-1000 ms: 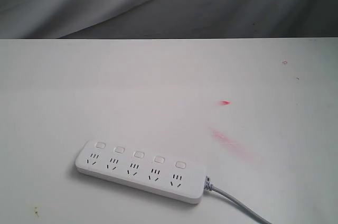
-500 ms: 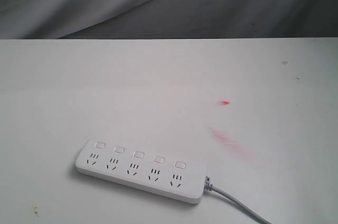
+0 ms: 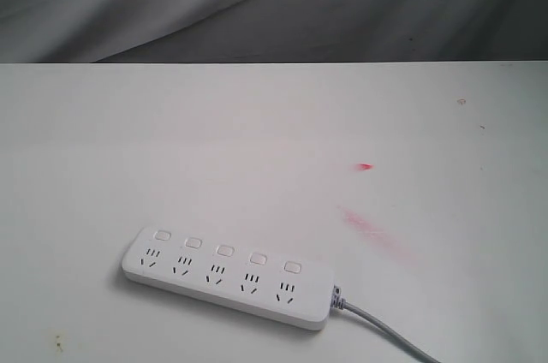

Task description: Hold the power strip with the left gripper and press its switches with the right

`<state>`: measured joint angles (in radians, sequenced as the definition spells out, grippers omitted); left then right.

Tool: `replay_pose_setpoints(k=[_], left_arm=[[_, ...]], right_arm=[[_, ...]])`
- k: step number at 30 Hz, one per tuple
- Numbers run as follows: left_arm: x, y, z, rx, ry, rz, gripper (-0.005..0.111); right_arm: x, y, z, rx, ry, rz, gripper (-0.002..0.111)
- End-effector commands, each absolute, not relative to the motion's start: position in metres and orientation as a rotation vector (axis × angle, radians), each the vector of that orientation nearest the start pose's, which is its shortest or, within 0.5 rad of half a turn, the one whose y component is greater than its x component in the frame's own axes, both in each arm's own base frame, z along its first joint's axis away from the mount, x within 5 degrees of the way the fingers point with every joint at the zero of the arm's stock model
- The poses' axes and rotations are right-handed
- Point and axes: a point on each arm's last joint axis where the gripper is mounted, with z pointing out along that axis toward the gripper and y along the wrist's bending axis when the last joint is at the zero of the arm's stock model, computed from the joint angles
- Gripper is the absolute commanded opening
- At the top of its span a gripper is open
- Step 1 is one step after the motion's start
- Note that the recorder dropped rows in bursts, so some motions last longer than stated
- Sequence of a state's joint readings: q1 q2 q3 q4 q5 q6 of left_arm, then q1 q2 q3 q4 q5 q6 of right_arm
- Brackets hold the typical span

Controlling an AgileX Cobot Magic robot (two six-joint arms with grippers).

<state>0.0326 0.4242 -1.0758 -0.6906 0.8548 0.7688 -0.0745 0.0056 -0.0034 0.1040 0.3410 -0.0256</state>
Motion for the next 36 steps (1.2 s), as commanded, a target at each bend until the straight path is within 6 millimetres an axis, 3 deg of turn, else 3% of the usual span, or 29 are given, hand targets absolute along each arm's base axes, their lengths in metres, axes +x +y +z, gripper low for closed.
replay_pose_setpoints(k=[1,8,12,17,29,36], left_arm=[[-0.018,-0.037,0.458,0.543,1.402,-0.164,0.001],[-0.055,-0.024,0.452,0.481,1.323,-0.068,0.001],[-0.059,-0.012,0.441,0.305,1.286,-0.040,0.001],[-0.043,-0.007,0.406,0.171,1.290,-0.087,0.001],[0.024,-0.009,0.295,-0.013,1.524,-0.249,0.001],[0.042,-0.009,0.249,-0.080,1.626,-0.285,0.001]], right_arm=[[0.054,-0.002,0.183,0.113,1.817,0.017,0.000],[0.054,-0.002,0.183,0.113,1.817,0.017,0.000],[0.054,-0.002,0.183,0.113,1.817,0.017,0.000],[0.054,-0.002,0.183,0.113,1.817,0.017,0.000],[0.054,-0.002,0.183,0.113,1.817,0.017,0.000],[0.054,-0.002,0.183,0.113,1.817,0.017,0.000]])
